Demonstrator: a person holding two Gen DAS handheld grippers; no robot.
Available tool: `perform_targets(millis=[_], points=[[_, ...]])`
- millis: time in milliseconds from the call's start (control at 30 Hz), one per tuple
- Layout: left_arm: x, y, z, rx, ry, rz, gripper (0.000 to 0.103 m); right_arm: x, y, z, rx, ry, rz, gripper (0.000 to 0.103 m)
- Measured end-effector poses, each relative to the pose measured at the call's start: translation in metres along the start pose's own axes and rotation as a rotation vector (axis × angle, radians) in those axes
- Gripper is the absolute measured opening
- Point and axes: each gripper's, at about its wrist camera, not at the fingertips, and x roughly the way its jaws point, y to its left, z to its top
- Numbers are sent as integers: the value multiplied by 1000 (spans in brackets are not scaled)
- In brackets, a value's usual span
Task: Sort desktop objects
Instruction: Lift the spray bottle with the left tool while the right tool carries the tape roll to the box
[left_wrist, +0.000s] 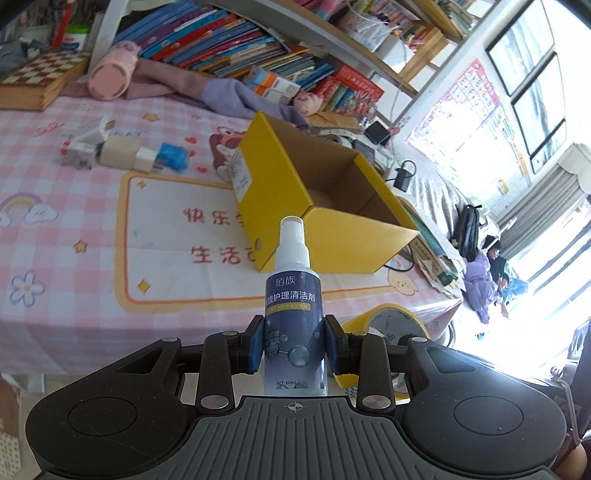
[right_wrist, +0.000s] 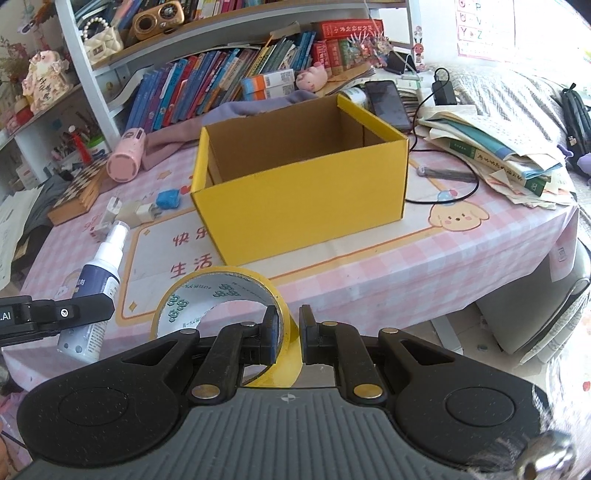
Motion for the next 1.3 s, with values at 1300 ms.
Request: perform_targets(millis=[1300], points=[[60, -55, 61, 218, -40, -59, 32, 26, -30, 71, -32, -170, -48, 11]])
